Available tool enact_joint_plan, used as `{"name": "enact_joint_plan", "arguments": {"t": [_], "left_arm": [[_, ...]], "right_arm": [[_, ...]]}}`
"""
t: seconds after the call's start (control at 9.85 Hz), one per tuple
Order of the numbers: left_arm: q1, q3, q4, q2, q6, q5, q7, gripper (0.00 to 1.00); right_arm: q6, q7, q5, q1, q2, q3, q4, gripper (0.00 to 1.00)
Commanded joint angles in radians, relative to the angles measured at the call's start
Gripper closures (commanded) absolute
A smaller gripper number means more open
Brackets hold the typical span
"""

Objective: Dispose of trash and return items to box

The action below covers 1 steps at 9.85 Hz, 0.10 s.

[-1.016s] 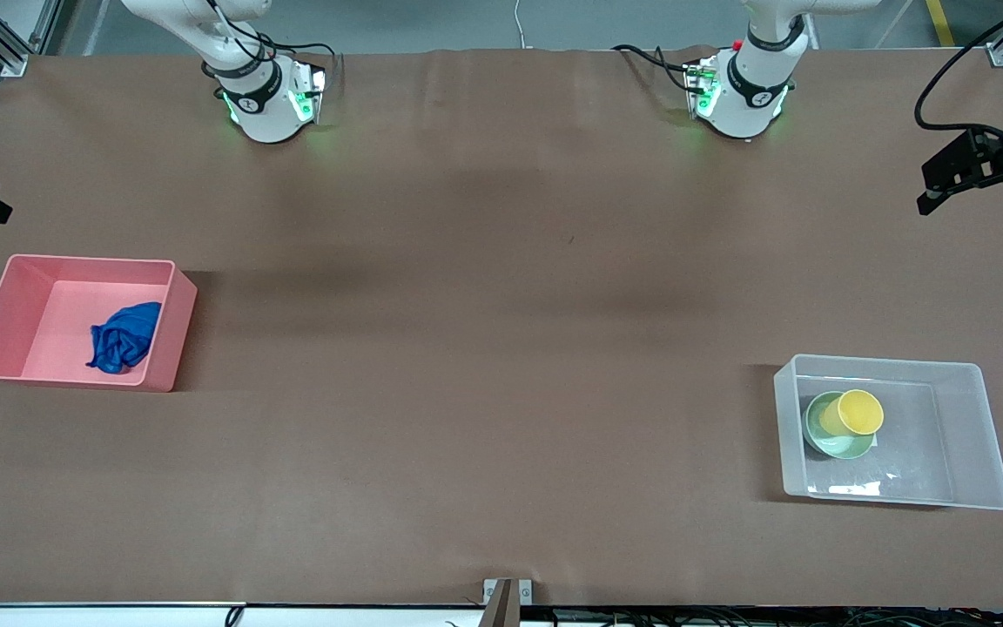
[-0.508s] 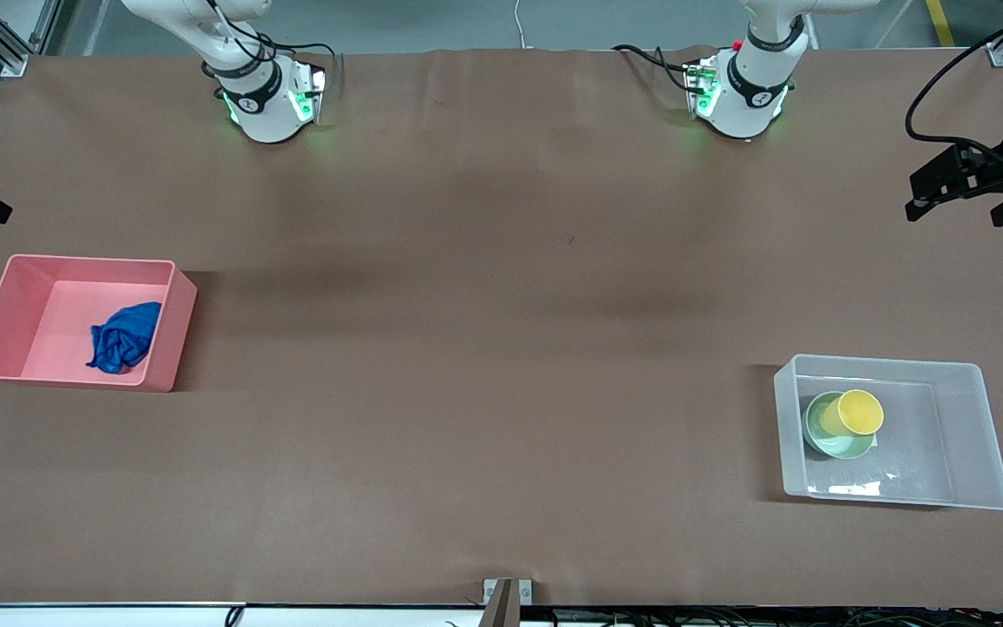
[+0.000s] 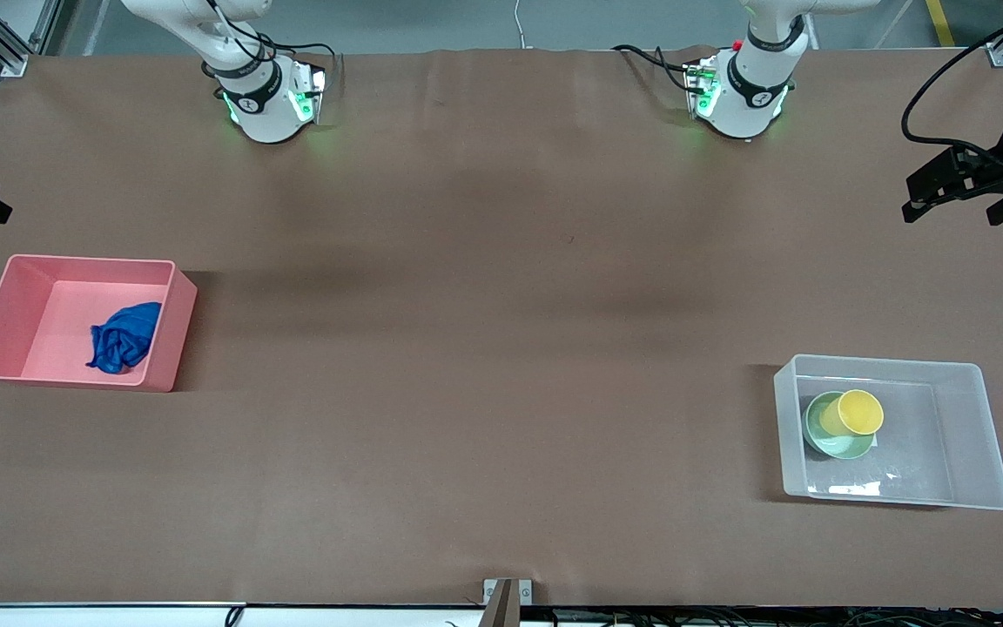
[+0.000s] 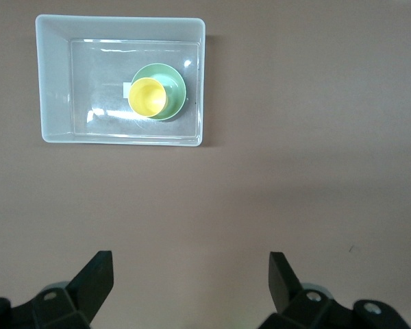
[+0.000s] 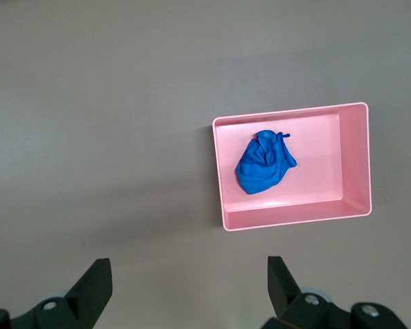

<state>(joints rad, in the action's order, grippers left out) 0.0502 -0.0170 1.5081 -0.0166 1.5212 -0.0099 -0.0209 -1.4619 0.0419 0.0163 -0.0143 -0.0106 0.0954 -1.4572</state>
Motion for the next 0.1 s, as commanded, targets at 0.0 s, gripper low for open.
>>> {"name": "enact_joint_plan", "arguments": {"t": [0.0], "left_arm": [[-0.01,-0.017,0.038,-0.006,-0.003,0.019,-0.016,0.0]], "right_arm": [[-0.001,0.001,0.001,-0.006,0.0,-0.003,0.003,0.0]]}}
